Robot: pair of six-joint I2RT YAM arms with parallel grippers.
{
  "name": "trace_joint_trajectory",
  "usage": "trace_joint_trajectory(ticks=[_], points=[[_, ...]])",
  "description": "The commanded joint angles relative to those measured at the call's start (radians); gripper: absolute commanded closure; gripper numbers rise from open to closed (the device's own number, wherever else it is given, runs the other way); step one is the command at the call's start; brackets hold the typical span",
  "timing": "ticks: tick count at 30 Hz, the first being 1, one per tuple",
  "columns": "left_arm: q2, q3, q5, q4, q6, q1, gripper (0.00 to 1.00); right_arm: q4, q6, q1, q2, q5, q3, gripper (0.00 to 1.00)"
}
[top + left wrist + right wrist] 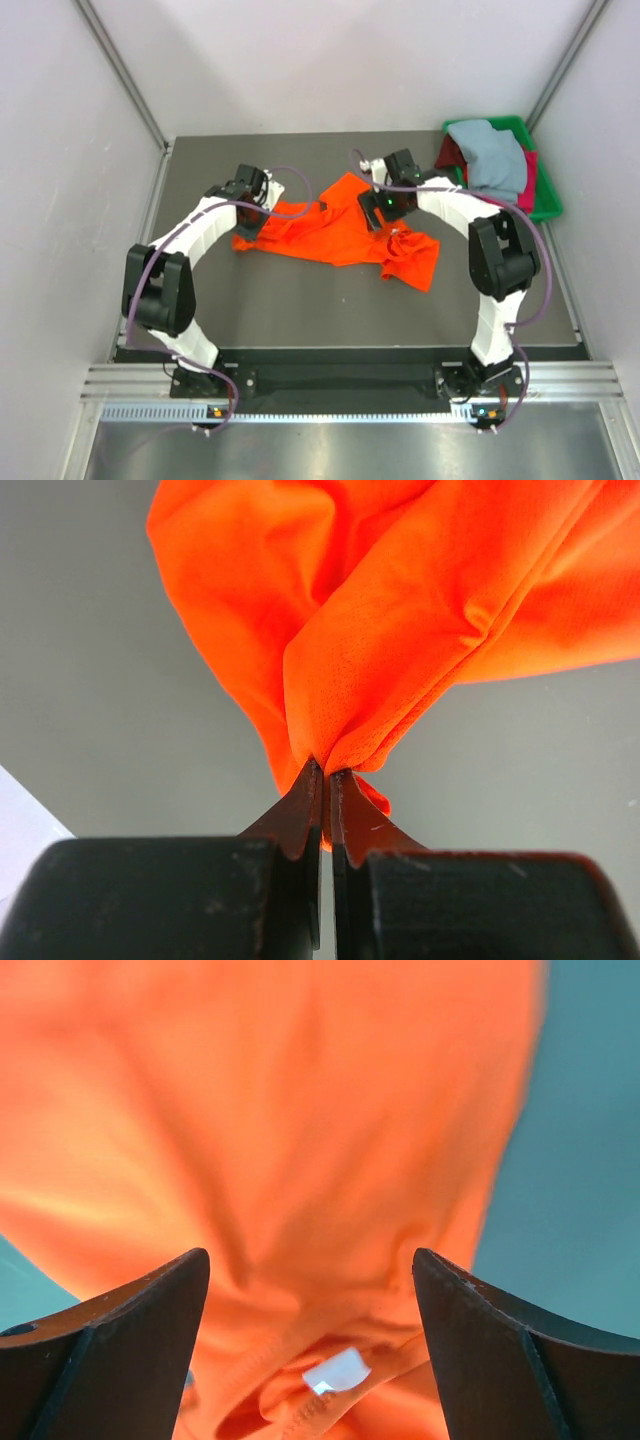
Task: Fold and stack the t-shirts
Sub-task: Flatten the tshirt out
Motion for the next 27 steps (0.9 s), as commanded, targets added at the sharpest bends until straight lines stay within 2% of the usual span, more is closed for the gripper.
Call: trace_joint_trajectory(ticks=[1, 6, 12, 27], points=[[0.015, 0.051, 0.017, 0.050, -0.005, 0.010, 1.00, 0.029, 0.012, 0.005, -0.022, 0.003, 0.195, 0.16], [0.040, 0.060, 0.025, 0.042, -0.019, 0.011, 1.00, 0.046, -0.010, -0.005, 0.184, 0.003, 0.490, 0.18], [0.021, 0.052, 0.019, 0.033, -0.037, 0.013, 1.00, 0.075, -0.027, -0.020, 0.384, -0.011, 0.680, 0.23], [0.043, 0.072, 0.048, 0.019, -0.073, 0.013, 1.00, 0.105, -0.034, -0.041, 0.527, 0.010, 0.808, 0.24]])
